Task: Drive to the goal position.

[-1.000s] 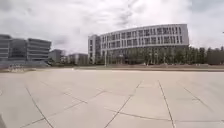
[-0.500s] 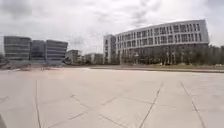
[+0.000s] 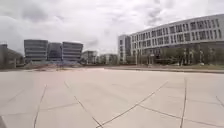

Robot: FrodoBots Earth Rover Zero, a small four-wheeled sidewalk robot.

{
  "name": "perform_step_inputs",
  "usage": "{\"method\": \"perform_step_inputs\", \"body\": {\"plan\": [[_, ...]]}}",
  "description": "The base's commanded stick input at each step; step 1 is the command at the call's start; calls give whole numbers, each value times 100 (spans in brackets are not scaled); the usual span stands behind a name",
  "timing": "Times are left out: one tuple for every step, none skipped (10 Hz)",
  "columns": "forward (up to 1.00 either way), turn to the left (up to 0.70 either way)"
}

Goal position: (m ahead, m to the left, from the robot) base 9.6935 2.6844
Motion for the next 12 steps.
{"method": "perform_step_inputs", "body": {"plan": [[100,3],[100,3],[100,3],[100,3],[100,3],[100,3],[100,3],[100,3],[100,3],[100,4],[100,36],[100,40]]}}
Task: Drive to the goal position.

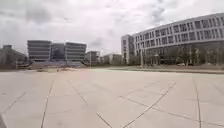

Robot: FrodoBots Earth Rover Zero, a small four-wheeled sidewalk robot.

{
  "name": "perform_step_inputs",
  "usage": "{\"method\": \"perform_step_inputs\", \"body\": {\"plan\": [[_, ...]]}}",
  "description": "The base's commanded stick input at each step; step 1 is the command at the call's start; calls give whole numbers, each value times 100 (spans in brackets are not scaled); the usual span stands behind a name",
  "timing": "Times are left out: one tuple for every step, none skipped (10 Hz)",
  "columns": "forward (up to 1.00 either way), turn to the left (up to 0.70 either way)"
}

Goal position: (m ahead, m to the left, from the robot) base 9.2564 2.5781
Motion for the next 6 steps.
{"method": "perform_step_inputs", "body": {"plan": [[100,40],[100,40],[100,40],[100,40],[100,32],[100,9]]}}
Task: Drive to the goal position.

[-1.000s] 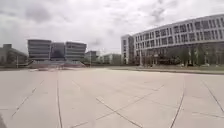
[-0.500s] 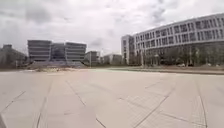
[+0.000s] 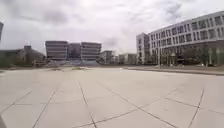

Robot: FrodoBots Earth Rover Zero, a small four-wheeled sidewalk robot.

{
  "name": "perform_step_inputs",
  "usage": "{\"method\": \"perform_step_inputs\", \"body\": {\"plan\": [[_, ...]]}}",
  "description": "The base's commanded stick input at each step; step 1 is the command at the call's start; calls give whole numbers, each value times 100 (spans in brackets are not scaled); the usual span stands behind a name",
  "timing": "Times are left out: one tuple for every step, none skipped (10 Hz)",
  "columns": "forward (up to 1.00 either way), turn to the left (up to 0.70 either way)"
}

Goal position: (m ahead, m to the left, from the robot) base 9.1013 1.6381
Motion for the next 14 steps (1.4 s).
{"method": "perform_step_inputs", "body": {"plan": [[100,3],[100,3],[100,3],[100,3],[100,2],[100,2],[100,3],[100,3],[100,3],[100,3],[100,3],[100,3],[100,16],[100,37]]}}
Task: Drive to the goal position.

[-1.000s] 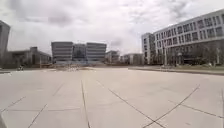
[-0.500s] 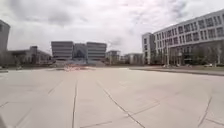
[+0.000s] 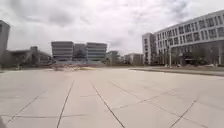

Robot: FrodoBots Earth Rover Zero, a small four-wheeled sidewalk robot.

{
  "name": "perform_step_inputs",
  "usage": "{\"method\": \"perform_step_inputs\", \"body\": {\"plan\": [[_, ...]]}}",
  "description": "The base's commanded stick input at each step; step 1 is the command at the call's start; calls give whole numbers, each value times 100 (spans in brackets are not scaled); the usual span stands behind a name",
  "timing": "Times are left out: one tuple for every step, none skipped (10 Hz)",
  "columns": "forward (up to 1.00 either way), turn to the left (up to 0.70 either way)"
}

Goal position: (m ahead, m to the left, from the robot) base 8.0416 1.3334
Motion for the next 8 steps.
{"method": "perform_step_inputs", "body": {"plan": [[100,40],[100,40],[100,40],[100,18],[100,6],[100,3],[100,3],[100,3]]}}
